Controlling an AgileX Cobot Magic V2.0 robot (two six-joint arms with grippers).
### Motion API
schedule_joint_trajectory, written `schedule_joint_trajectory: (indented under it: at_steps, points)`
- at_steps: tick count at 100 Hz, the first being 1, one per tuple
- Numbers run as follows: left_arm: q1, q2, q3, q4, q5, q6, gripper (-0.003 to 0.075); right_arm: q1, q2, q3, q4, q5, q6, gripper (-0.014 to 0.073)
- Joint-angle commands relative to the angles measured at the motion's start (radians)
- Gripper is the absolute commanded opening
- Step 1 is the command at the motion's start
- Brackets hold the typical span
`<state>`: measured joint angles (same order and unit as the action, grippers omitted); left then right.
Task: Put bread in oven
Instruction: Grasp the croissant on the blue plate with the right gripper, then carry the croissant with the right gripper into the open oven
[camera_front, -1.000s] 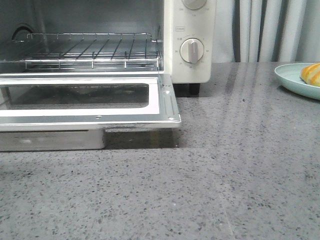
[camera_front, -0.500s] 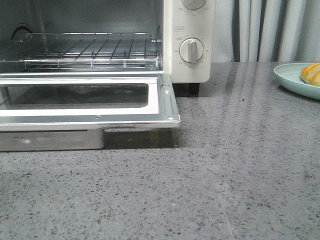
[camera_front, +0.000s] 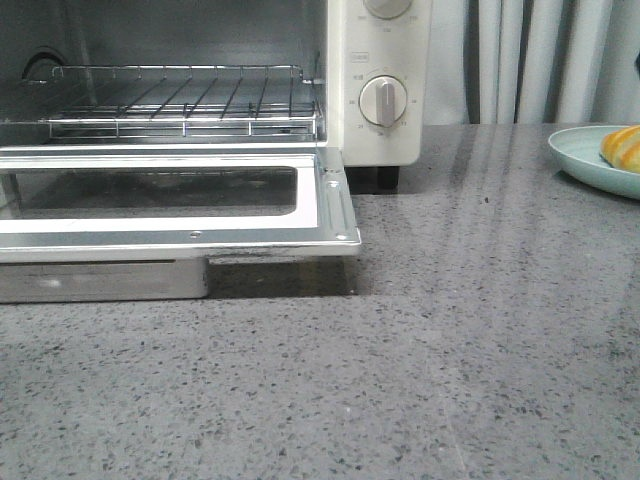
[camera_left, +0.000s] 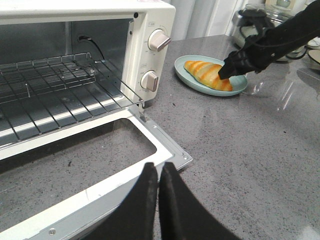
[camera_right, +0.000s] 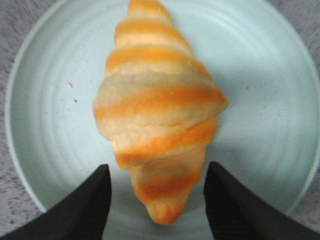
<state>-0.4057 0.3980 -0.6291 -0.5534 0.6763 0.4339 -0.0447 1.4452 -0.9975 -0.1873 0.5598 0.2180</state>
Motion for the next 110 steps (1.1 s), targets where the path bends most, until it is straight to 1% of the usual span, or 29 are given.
schedule_joint_trajectory:
  at_steps: [1, 6, 11, 15, 16, 18, 23, 25, 29, 45, 58, 66, 75, 80, 87, 94, 99, 101, 106, 110]
  points:
    - [0.004, 0.007, -0.028, -0.029, -0.056, 0.001, -0.0021, -0.009, 0.006, -0.032, -0.013, -0.050, -0.001, 0.0361]
    - [0.004, 0.007, -0.028, -0.031, -0.056, 0.001, -0.0021, -0.009, 0.024, -0.032, -0.012, -0.041, -0.001, 0.0331]
    - [0.004, 0.007, -0.028, -0.033, -0.056, 0.001, -0.0021, -0.009, 0.036, -0.032, -0.012, -0.026, -0.001, 0.0267]
    - [0.004, 0.007, -0.028, -0.033, -0.056, 0.001, -0.0021, -0.009, 0.042, -0.032, -0.012, -0.019, -0.001, 0.0178]
    - [0.004, 0.007, -0.028, -0.033, -0.056, 0.001, -0.0021, -0.009, 0.042, -0.032, -0.012, -0.016, -0.001, 0.0143]
    - [0.004, 0.007, -0.028, -0.033, -0.056, 0.001, -0.0021, -0.009, 0.044, -0.032, -0.012, -0.010, -0.001, 0.0106]
    - [0.004, 0.007, -0.028, -0.033, -0.056, 0.001, -0.0021, -0.009, 0.045, -0.032, -0.012, -0.006, -0.001, -0.0047]
    - [0.004, 0.007, -0.028, -0.033, -0.056, 0.001, -0.0021, -0.009, 0.045, -0.032, -0.012, -0.005, -0.001, -0.0081]
    - [0.004, 0.007, -0.028, -0.033, -0.056, 0.001, -0.0021, -0.009, 0.045, -0.032, -0.012, -0.005, -0.001, -0.0065]
    - [0.004, 0.007, -0.028, -0.033, -0.056, 0.001, -0.0021, -0.009, 0.014, -0.063, -0.012, -0.026, -0.001, -0.0067]
    - [0.004, 0.007, -0.028, -0.040, -0.056, 0.001, -0.0021, -0.007, -0.087, -0.131, -0.012, -0.118, -0.001, -0.0067]
    - [0.004, 0.007, -0.028, -0.040, -0.056, 0.001, -0.0021, 0.015, -0.161, -0.194, -0.012, -0.158, -0.001, -0.0067]
    - [0.004, 0.007, -0.028, -0.040, -0.056, 0.001, -0.0022, 0.068, -0.220, -0.272, -0.012, -0.172, -0.001, -0.0067]
    - [0.004, 0.007, -0.028, -0.040, -0.058, 0.001, -0.0021, 0.116, -0.243, -0.311, -0.012, -0.172, -0.001, -0.0067]
    - [0.004, 0.007, -0.028, -0.040, -0.063, 0.001, -0.0021, 0.215, -0.264, -0.356, -0.012, -0.172, -0.021, -0.0067]
    - [0.004, 0.007, -0.028, -0.040, -0.073, 0.001, -0.0021, 0.348, -0.270, -0.388, -0.012, -0.172, -0.047, -0.0067]
    - [0.004, 0.007, -0.028, -0.040, -0.083, 0.001, -0.0021, 0.470, -0.268, -0.402, -0.012, -0.172, -0.067, -0.0067]
    - [0.004, 0.007, -0.028, -0.040, -0.087, 0.001, -0.0021, 0.500, -0.266, -0.406, -0.012, -0.172, -0.067, -0.0067]
    - [0.004, 0.007, -0.028, -0.040, -0.099, 0.001, -0.0021, 0.621, -0.253, -0.408, -0.012, -0.177, -0.067, -0.0067]
    - [0.004, 0.007, -0.028, -0.040, -0.106, 0.001, -0.0021, 0.696, -0.237, -0.408, -0.021, -0.180, -0.067, -0.0067]
